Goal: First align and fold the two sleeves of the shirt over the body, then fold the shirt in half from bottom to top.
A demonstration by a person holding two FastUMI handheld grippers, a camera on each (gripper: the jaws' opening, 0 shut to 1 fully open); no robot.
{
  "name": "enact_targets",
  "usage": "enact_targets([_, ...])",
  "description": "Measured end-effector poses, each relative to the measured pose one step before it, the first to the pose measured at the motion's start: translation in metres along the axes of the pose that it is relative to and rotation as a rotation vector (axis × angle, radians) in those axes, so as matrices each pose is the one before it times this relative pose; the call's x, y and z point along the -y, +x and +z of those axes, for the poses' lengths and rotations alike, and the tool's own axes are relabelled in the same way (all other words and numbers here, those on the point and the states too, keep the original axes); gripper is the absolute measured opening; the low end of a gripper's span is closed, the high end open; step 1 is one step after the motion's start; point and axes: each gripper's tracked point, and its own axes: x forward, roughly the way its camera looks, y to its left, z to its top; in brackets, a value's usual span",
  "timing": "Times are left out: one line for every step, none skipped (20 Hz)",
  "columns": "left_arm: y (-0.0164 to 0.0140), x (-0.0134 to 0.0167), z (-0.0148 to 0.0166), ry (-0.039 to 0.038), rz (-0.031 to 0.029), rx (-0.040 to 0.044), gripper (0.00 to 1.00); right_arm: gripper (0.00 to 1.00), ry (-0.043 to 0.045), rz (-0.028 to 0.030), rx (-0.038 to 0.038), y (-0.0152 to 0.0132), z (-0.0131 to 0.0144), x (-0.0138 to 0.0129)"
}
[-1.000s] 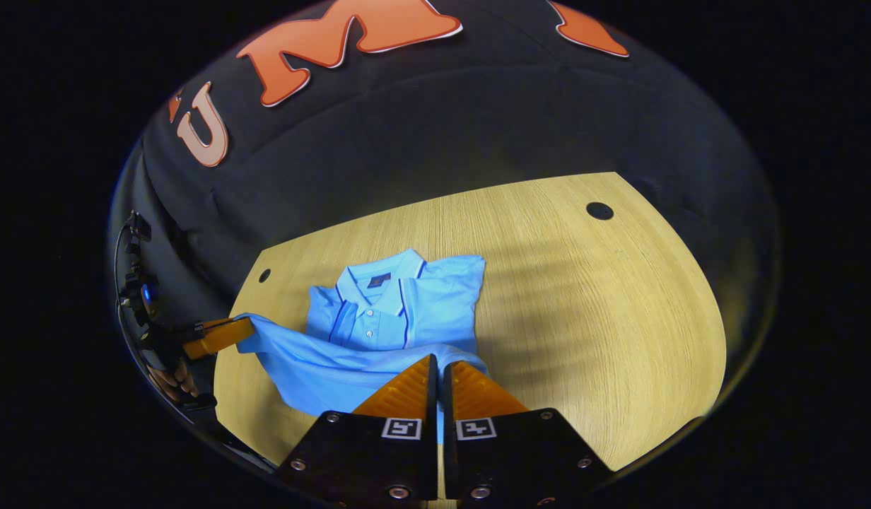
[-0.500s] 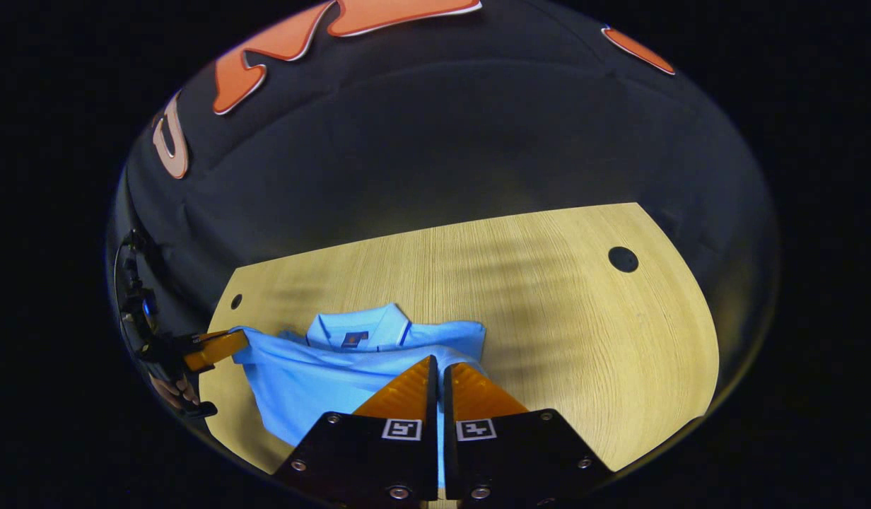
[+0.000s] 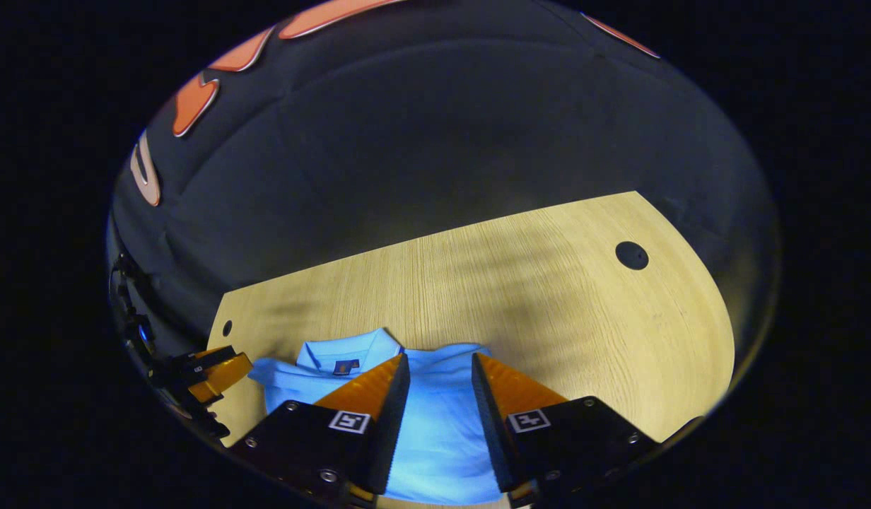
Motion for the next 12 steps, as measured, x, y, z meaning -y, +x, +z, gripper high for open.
enact_targets([-0.00885,-0.00051,0.00059,-0.01092,0.00384,0.00173,0.93,0.57,-0.02178,0.00316,0.01227,-0.00686,0.0003,-0.00141])
enact_targets([-0.00847,0.00076,0.00114,-0.00781,0.00349,0.00846,0.96,0.7,-0.01677,0.00676,0.01122,-0.00722,-0.00287,-0.00378])
enact_targets([-0.00925,0.00027,0.00138,-0.00163,0.00812,0.01015,1.0,0.73,-0.01306,0.00577,0.01175,-0.0087,-0.00065,-0.00212])
enact_targets([-0.01184,0.00136,0.00301,0.00288,0.00822,0.01686,0.99,0.8,-0.01353,0.00615,0.01188,-0.01176,-0.00161,-0.00147])
enact_targets([-0.01153,0.00231,0.00206,0.0065,0.00509,0.02009,0.99,0.82,-0.01503,0.00494,0.0136,-0.01178,-0.00108,-0.00096])
enact_targets([-0.01401,0.00373,0.00201,0.00607,0.00372,0.01848,0.99,0.87,-0.0157,0.0044,0.01487,-0.01371,-0.00141,-0.00154])
enact_targets([-0.01105,0.0038,0.00242,0.00308,-0.00125,0.01968,0.99,0.89,-0.01168,0.00155,0.02022,-0.01384,0.0005,-0.0003])
enact_targets([-0.01158,0.00534,0.00038,-0.00184,-0.00146,0.01594,1.0,0.92,-0.00901,0.00667,0.02916,-0.01466,0.00241,-0.00329])
enact_targets([-0.01197,0.00377,-0.00022,-0.00422,0.00376,0.01403,0.99,0.93,-0.00934,0.00652,0.02465,-0.01471,0.00192,-0.00224])
enact_targets([-0.01366,0.00303,0.00104,-0.00009,0.00602,0.01742,0.99,0.93,-0.01033,0.0035,0.02489,-0.0152,0.00155,-0.00058])
enact_targets([-0.01365,0.00361,0.00095,0.00432,0.00535,0.02126,1.0,0.94,-0.01546,0.00041,0.02717,-0.01726,0.00272,0.0008])
enact_targets([-0.01376,0.00422,0.00246,0.00489,0.00474,0.02237,1.0,0.94,-0.01577,-0.00076,0.02627,-0.0122,0.0007,-0.00025])
